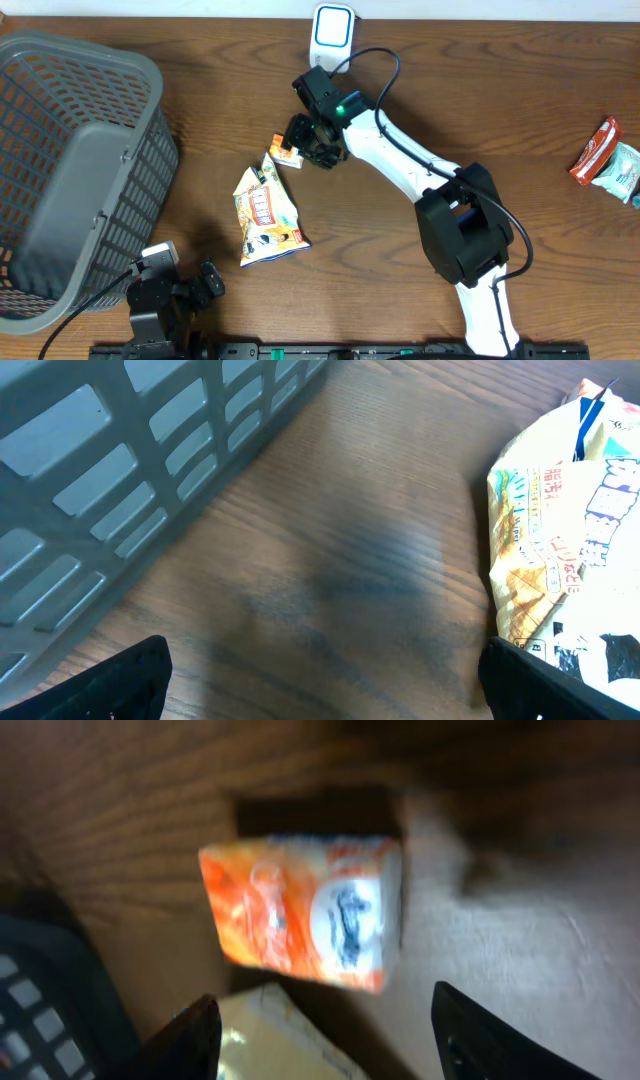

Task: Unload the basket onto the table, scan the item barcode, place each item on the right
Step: 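Reach the right gripper to the small orange box and grasp it, then lift the orange box and rotate it in the right gripper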

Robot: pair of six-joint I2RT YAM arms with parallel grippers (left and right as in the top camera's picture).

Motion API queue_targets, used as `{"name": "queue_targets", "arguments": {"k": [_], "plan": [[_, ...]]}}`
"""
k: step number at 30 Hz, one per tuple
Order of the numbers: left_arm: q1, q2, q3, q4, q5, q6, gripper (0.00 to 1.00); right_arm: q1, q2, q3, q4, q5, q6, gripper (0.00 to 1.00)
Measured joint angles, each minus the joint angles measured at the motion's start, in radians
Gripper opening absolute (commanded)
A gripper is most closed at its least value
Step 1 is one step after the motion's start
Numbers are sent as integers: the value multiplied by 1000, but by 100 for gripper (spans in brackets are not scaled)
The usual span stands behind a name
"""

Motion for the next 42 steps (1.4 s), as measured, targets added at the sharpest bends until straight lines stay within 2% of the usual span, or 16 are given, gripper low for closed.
{"name": "queue_targets", "arguments": {"k": [15, 16, 17, 20, 21, 22, 26, 33, 37, 42], "plan": [[0, 0, 0, 0, 0, 0, 98, 0, 6, -144, 199, 18, 101, 57], [0, 0, 0, 0, 0, 0, 98, 0, 9, -144, 211, 17, 103, 54], [0, 0, 0, 0, 0, 0, 98, 0, 13, -144, 222, 14, 105, 45], [0, 0, 0, 0, 0, 0, 98, 0, 34, -143, 257, -11, 110, 17], [0, 0, 0, 0, 0, 0, 98, 0, 42, -141, 263, -21, 114, 4], [0, 0, 0, 0, 0, 0, 98, 0, 52, -138, 267, -35, 115, 1], [0, 0, 0, 0, 0, 0, 98, -2, 66, -119, 259, -71, 66, 1], [0, 0, 0, 0, 0, 0, 98, -36, 62, -124, 236, -174, -204, 1], [0, 0, 0, 0, 0, 0, 98, -111, 16, -150, 167, -264, -489, 1], [0, 0, 0, 0, 0, 0, 98, -223, -167, -162, 10, -394, -864, 1]]}}
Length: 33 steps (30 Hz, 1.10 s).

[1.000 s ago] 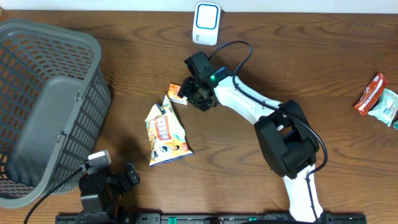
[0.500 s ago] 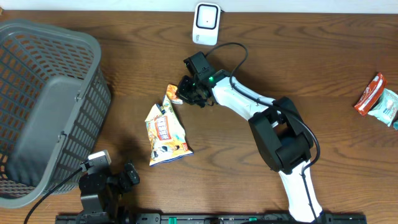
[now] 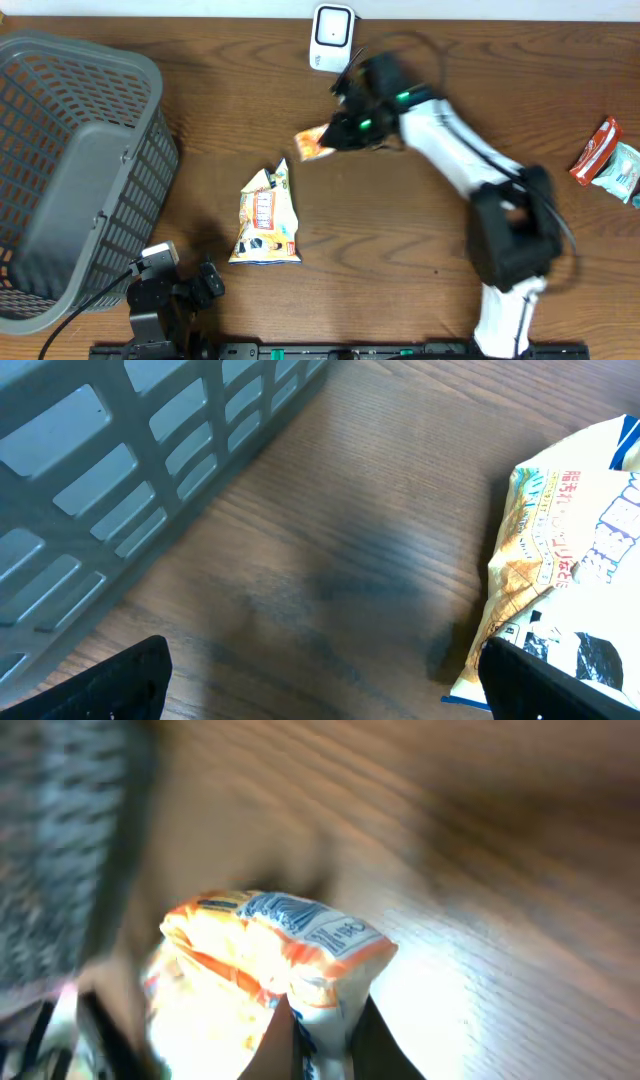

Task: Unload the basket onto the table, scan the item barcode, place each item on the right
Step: 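Lift the orange box and rotate it in the right gripper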

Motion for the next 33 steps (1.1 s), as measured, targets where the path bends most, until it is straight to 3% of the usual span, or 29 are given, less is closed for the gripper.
{"name": "queue_targets", "arguments": {"k": [6, 8, 13, 17, 21, 33], "plan": [[0, 0, 0, 0, 0, 0, 98, -48, -270, 8, -210, -232, -458, 1], [0, 0, 0, 0, 0, 0, 98, -48, -314, 14, -354, -316, -663, 1], [0, 0, 0, 0, 0, 0, 98, -48, -349, 13, -665, -480, -1240, 1], [0, 0, 0, 0, 0, 0, 98, -48, -348, 9, -723, -596, -1563, 1], [0, 0, 0, 0, 0, 0, 98, -48, -348, 9, -723, -696, -1757, 1], [0, 0, 0, 0, 0, 0, 98, -48, -348, 8, -847, -698, -1851, 1]]}}
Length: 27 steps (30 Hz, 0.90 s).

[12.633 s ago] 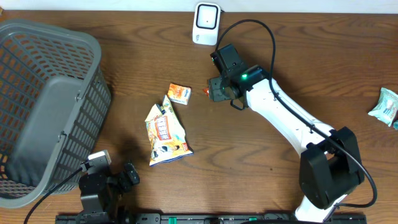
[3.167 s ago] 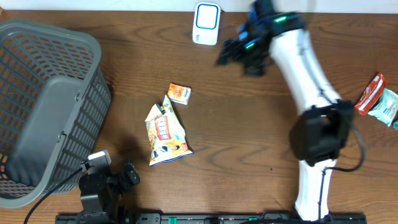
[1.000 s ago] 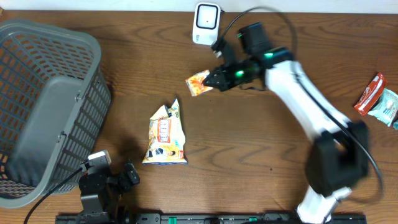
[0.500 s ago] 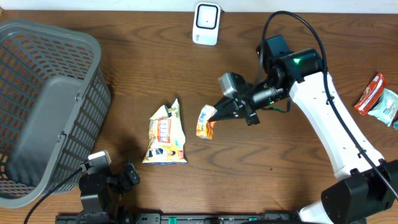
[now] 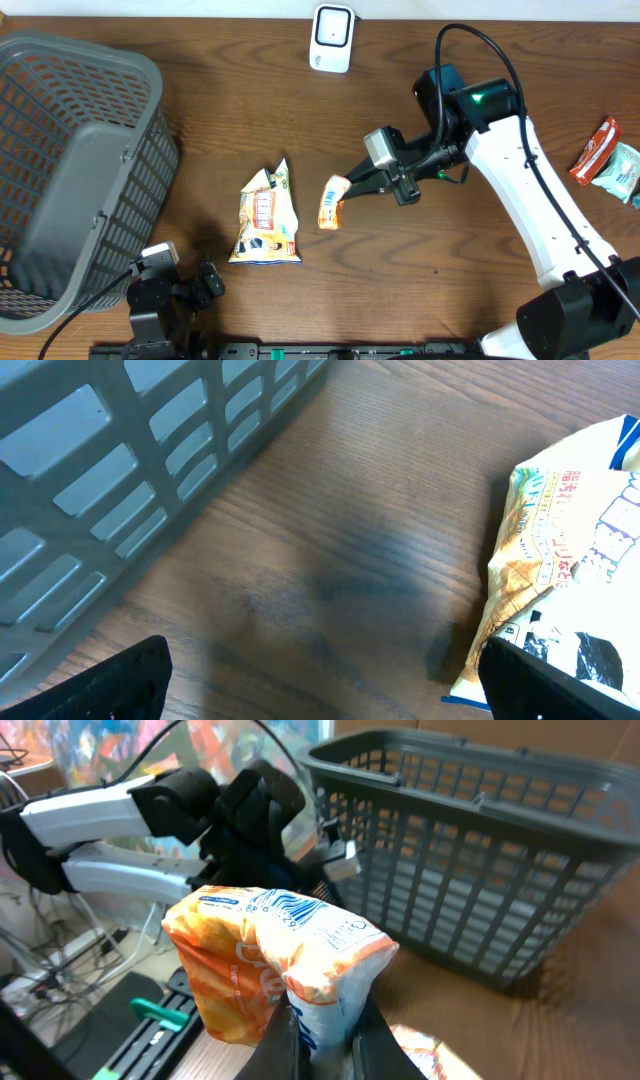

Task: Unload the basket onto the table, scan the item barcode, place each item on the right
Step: 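Lift the orange box and rotate it in the right gripper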

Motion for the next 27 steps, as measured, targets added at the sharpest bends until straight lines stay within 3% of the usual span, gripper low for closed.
{"name": "queue_targets", "arguments": {"k": [12, 20, 23, 27], "plan": [[0, 0, 0, 0, 0, 0, 98, 0, 0, 0, -47, 90, 13, 2], [0, 0, 0, 0, 0, 0, 98, 0, 0, 0, -3, 146, 119, 2], [0, 0, 0, 0, 0, 0, 98, 0, 0, -3, 89, 174, 250, 2], [0, 0, 0, 0, 0, 0, 98, 0, 0, -5, 292, 195, 576, 2]]}}
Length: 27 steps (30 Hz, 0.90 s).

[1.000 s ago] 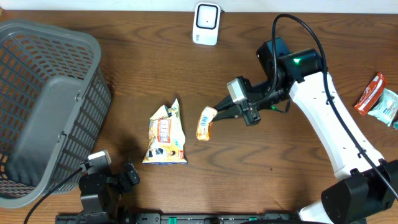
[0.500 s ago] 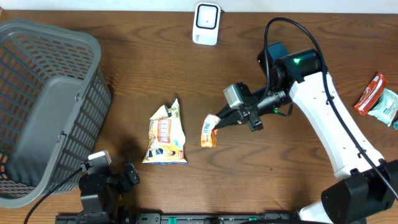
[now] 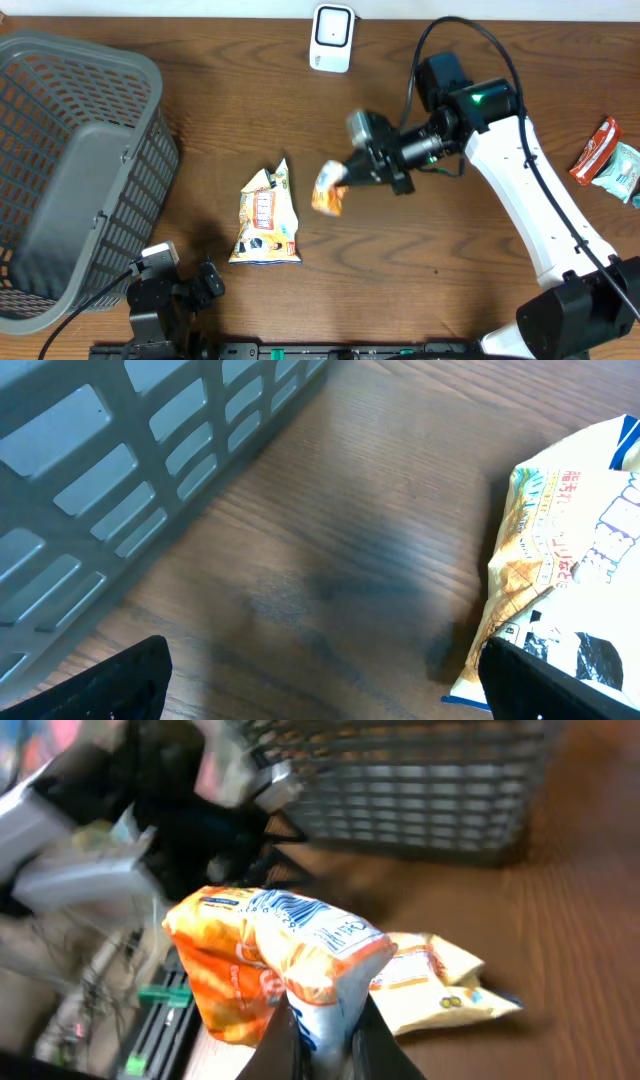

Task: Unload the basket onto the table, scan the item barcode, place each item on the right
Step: 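Lift the orange box and rotate it in the right gripper, then carry the orange box up to the white scanner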

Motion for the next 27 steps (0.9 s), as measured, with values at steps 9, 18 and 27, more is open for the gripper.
{"name": "queue_targets", "arguments": {"k": [9, 18, 27], "plan": [[0, 0, 0, 0, 0, 0, 98, 0, 28, -10, 361, 298, 1095, 2], [0, 0, 0, 0, 0, 0, 98, -6, 142, -26, 458, 476, 1885, 1], [0, 0, 0, 0, 0, 0, 98, -19, 360, -33, 576, 282, 2290, 2]]}}
